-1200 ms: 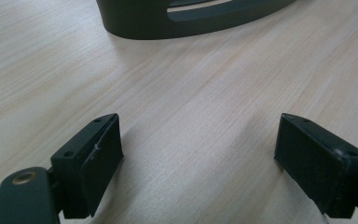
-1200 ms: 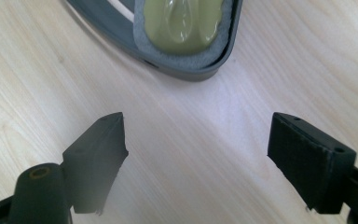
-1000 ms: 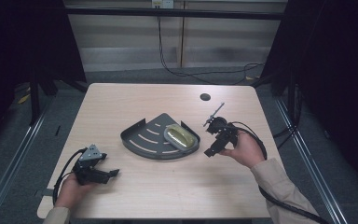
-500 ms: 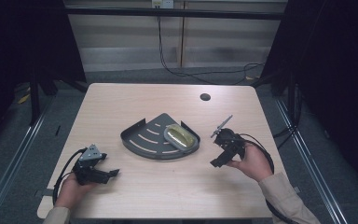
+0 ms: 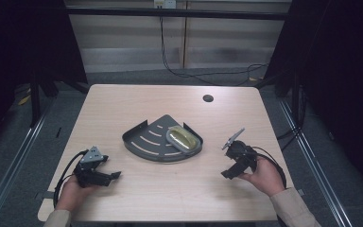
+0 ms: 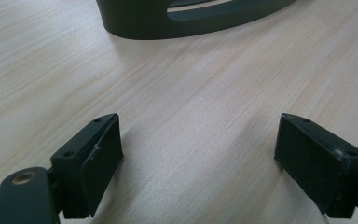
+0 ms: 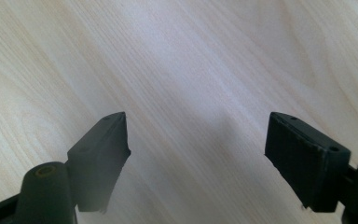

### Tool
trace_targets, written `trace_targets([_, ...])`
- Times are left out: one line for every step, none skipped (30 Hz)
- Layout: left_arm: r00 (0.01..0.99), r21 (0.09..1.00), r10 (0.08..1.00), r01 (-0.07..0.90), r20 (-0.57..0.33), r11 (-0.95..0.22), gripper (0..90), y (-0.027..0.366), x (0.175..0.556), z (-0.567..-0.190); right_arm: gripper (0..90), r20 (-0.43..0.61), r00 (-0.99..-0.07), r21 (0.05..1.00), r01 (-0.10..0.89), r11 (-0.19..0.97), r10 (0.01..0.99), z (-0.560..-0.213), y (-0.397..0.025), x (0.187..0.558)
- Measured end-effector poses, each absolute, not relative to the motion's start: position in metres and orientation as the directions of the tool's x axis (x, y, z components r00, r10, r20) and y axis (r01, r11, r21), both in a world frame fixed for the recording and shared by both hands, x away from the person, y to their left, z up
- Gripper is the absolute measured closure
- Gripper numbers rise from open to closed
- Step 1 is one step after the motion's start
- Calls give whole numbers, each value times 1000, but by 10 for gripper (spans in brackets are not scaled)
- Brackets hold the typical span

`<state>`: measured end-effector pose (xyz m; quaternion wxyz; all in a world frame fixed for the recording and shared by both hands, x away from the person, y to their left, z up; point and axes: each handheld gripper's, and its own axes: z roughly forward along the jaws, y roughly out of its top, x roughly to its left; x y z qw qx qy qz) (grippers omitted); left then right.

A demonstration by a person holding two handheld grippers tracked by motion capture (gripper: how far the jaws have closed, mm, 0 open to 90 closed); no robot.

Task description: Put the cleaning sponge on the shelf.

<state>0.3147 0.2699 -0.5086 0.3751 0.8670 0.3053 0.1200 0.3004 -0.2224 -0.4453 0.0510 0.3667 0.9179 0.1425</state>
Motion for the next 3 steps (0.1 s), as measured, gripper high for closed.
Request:
trace_targets([785,725,619,439,-23,-530,144,270,315,-509,209,10,-721,297,664,687,693,-445,-222,299])
trace_targets([785,725,619,439,-23,-531,144,270,315,-509,209,8,-720,298,664,686,694,-446,-223,299])
trace_targets([785,724,619,438,-19,-533,144,270,315,-509,210,9,-721,301,663,686,693,-446,-223,299])
